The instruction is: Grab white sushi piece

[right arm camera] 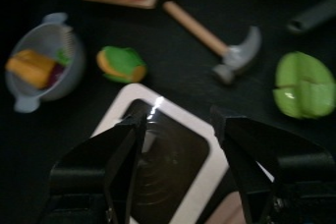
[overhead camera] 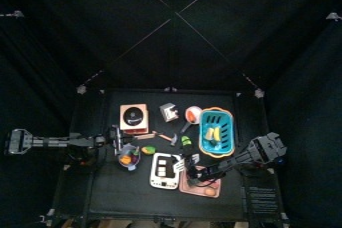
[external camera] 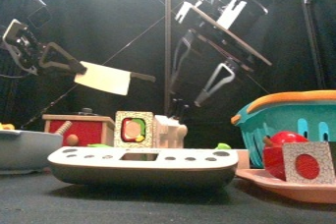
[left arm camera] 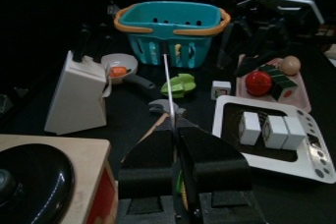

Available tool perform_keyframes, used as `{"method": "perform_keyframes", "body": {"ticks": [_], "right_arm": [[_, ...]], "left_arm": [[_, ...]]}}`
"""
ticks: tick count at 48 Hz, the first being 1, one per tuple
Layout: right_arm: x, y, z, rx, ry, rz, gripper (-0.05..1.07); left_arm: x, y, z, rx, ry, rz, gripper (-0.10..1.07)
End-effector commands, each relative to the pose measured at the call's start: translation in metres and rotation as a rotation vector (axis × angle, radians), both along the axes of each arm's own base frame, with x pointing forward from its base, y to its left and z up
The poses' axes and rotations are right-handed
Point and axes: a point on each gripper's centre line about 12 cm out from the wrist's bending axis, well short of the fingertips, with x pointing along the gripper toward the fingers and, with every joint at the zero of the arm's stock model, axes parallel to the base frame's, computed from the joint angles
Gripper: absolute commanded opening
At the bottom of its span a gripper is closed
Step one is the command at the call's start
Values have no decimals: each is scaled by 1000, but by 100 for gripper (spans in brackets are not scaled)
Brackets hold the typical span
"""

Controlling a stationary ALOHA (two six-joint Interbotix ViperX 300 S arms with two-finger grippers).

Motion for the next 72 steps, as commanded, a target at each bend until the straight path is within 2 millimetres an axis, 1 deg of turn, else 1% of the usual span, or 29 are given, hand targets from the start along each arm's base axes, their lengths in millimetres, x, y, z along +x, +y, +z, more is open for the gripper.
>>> {"method": "perform_keyframes", "body": {"ticks": [1,8,16,23,33,44,48,62,72], "right_arm": [[13,9,23,-10,-98,183,88],[22,4,18,-22,-110,341,88],[19,-11,12,-45,-91,438,88],[16,-24,14,-94,-86,488,88],[17,-31,12,-146,-66,616,88],[19,-40,4,-166,-36,637,88],[20,-39,2,-178,-28,653,88],[28,-35,-18,-163,17,686,88],[32,-34,-23,-160,25,688,88]], "left_arm": [[4,0,6,1,-14,-1,34],[4,0,7,1,-17,-1,34],[4,1,6,1,-15,1,34],[4,1,6,1,-14,1,34],[3,1,5,0,-11,1,34],[2,0,3,0,-8,1,34],[2,0,3,-1,-5,-1,34],[2,0,3,-1,-5,1,34],[2,0,3,-1,-5,1,34]]}}
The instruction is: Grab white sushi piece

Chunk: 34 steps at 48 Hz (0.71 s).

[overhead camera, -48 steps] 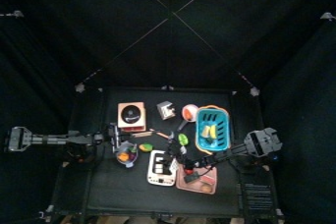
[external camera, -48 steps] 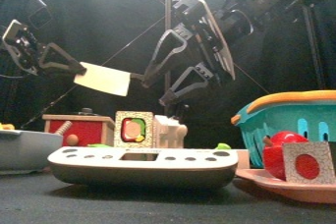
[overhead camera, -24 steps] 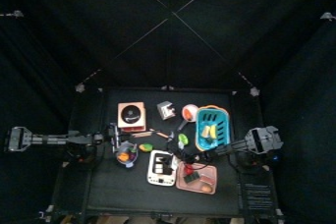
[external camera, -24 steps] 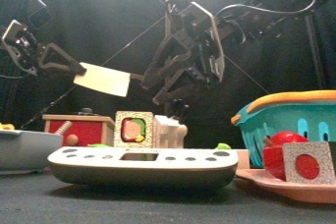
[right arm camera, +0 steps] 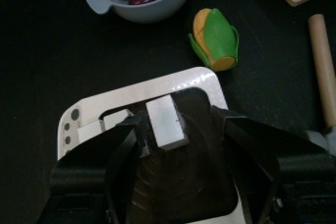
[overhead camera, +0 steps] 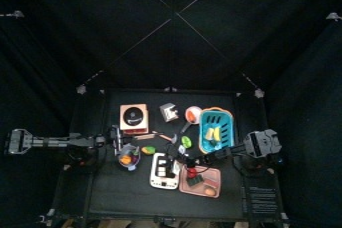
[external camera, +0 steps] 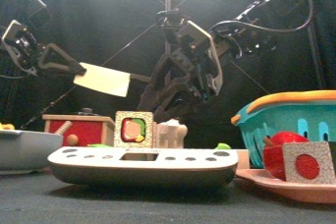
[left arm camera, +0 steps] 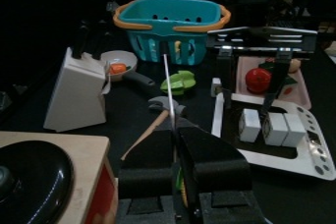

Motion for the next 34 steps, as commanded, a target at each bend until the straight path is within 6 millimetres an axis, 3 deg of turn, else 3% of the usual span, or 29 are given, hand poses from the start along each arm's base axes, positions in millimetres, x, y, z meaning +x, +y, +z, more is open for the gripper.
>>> {"method": "perform_keyframes", "body": {"ticks": [1,34], "right_arm": [[6,-1,14,3,-39,-3,88],[8,-3,1,0,-10,-8,88]], "left_arm": [[2,0,5,0,-14,1,34],[2,0,5,0,-14,1,34]]}}
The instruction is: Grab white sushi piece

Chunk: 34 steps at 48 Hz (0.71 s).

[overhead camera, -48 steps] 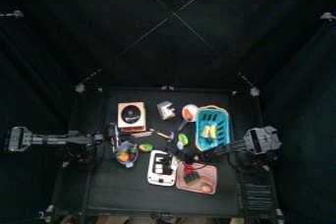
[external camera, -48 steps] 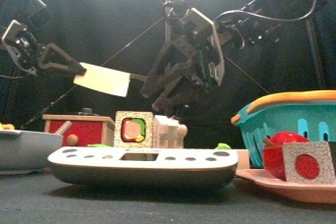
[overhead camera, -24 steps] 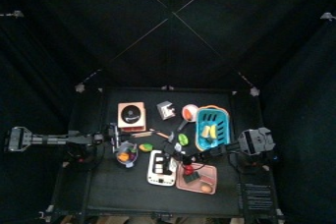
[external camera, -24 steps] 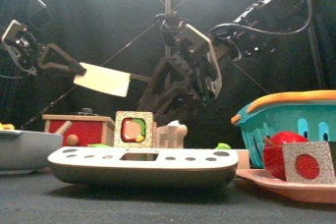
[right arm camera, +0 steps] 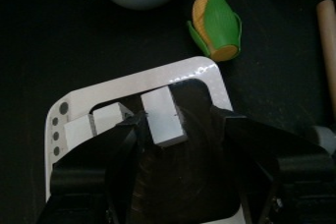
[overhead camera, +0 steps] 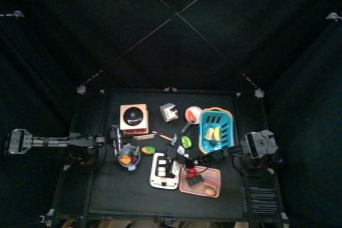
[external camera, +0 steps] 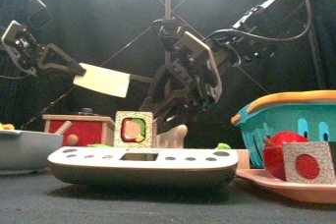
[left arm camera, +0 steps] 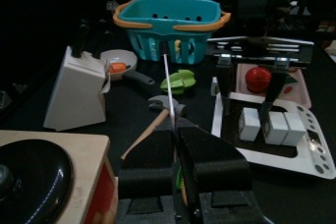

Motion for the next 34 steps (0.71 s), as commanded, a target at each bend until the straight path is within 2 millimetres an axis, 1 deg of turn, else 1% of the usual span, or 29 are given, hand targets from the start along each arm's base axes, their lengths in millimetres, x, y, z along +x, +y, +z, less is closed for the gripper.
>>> {"method": "perform_keyframes", "body": {"ticks": [1,10,23,28,34], "right_arm": [[5,-3,14,3,-39,-10,88],[6,-7,14,13,-38,-28,84],[6,-8,14,15,-38,-32,70],[6,-8,21,17,-55,-32,68],[8,-7,35,22,-88,-30,68]], "left_arm": [[2,0,4,1,-14,0,34],[2,0,4,0,-14,0,34],[2,0,4,0,-14,0,34],[2,0,4,0,-14,0,34],[2,0,4,-1,-13,0,34]]}}
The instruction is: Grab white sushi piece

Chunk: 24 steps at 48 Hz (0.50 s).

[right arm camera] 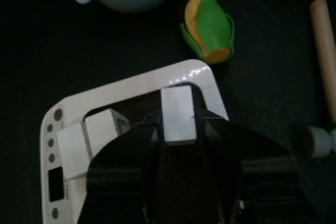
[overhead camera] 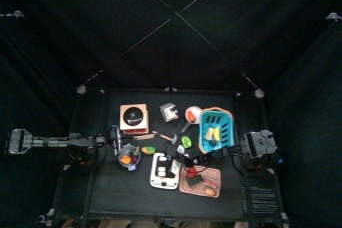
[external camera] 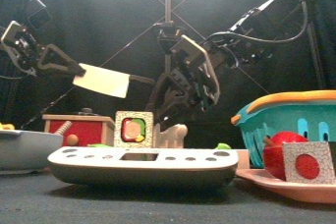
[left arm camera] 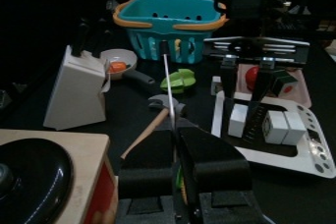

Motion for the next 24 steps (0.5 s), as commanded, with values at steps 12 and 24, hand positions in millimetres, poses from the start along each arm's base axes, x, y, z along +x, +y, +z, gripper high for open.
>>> {"method": "perform_keyframes", "body": {"ticks": [12,24], "right_arm": [[5,-2,39,12,-96,-7,68],[4,-3,39,37,-98,-36,68]], "left_arm": [[2,0,4,-1,-13,1,34],[2,1,5,0,-16,1,34]]}}
